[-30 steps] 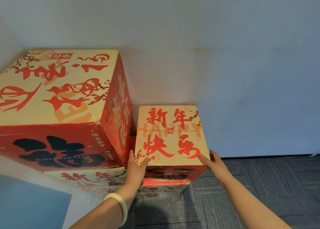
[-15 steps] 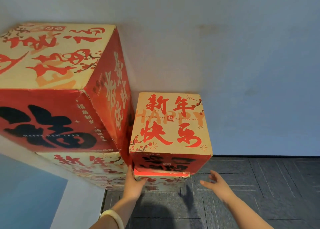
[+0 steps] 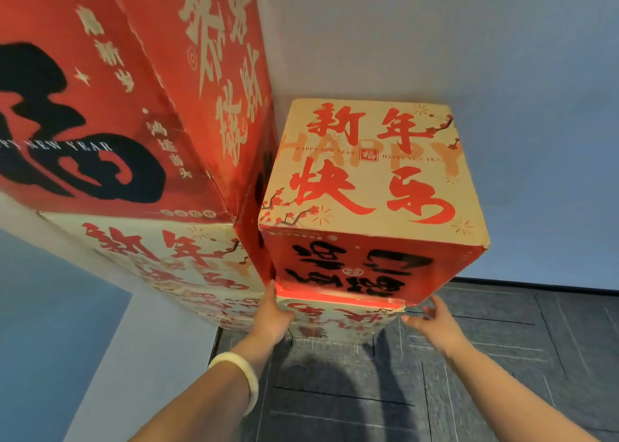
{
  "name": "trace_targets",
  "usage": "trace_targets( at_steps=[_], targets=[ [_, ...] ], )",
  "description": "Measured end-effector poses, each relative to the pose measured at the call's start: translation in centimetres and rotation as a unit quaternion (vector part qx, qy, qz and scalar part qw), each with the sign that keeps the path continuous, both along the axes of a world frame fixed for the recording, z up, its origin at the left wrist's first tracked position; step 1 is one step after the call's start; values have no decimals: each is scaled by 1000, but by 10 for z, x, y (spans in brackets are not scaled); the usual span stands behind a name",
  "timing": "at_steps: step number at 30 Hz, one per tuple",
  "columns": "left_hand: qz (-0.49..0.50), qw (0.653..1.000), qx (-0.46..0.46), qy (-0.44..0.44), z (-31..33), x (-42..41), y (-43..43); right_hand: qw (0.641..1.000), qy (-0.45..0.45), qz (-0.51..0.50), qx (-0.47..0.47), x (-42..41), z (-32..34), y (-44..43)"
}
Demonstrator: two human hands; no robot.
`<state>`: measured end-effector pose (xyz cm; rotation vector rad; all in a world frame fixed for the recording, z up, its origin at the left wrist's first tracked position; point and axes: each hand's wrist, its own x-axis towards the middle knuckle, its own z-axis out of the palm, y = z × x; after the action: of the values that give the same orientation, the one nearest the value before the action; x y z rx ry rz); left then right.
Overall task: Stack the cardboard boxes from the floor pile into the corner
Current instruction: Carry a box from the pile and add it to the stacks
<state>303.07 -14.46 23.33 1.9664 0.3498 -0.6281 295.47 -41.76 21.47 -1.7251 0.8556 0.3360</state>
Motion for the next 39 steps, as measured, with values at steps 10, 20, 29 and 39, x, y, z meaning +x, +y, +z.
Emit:
trace_targets(
  at_steps=[10,20,29,39],
  targets=[
    [-12,999,-16,-31,-48,12,6,997,-57,-57,-11,5,-39,17],
    [-6,999,-29,-20,-34,3,9,997,-58,-49,16,9,-42,26],
    [-5,999,-42,14,-25,-3,14,998,-51,-33,24,8,-39,29],
    [19,999,-41,29,-29,-3,16,998,-58,-26,27,7,-40,29]
  ],
)
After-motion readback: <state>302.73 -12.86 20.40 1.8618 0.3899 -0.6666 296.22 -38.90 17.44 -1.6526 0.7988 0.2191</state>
